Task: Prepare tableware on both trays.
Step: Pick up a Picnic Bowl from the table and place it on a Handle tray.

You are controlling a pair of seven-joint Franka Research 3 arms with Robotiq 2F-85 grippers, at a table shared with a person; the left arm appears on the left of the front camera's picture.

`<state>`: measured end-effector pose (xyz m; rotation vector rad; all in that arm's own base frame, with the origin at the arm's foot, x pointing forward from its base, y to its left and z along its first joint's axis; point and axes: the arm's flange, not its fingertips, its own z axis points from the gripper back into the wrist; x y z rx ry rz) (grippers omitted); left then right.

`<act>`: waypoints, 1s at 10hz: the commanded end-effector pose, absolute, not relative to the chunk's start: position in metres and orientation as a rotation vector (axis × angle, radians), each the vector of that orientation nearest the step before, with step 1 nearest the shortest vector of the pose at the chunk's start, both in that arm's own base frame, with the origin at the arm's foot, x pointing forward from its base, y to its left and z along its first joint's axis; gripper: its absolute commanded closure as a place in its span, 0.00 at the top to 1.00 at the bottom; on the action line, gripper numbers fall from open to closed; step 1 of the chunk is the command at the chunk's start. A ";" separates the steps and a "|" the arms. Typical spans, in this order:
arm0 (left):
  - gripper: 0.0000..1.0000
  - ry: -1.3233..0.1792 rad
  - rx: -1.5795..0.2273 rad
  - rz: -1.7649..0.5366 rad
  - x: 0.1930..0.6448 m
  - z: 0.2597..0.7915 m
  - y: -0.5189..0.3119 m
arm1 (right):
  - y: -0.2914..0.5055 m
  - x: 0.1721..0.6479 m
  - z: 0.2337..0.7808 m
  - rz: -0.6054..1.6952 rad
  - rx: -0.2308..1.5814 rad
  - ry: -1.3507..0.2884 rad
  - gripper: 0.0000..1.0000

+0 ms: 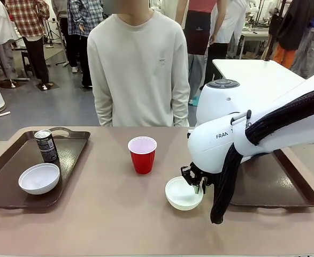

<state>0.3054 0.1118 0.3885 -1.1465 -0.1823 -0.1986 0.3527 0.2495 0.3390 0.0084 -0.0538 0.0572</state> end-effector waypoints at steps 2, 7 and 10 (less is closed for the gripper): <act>1.00 -0.201 -1.166 -0.208 0.305 0.389 0.112 | 0.249 0.353 0.350 0.044 -0.043 -0.058 0.00; 1.00 -0.201 -1.166 -0.208 0.305 0.389 0.112 | 0.218 0.298 0.451 0.122 0.067 -0.124 0.00; 1.00 -0.201 -1.166 -0.208 0.305 0.389 0.112 | 0.191 0.292 0.479 0.125 0.069 -0.162 0.00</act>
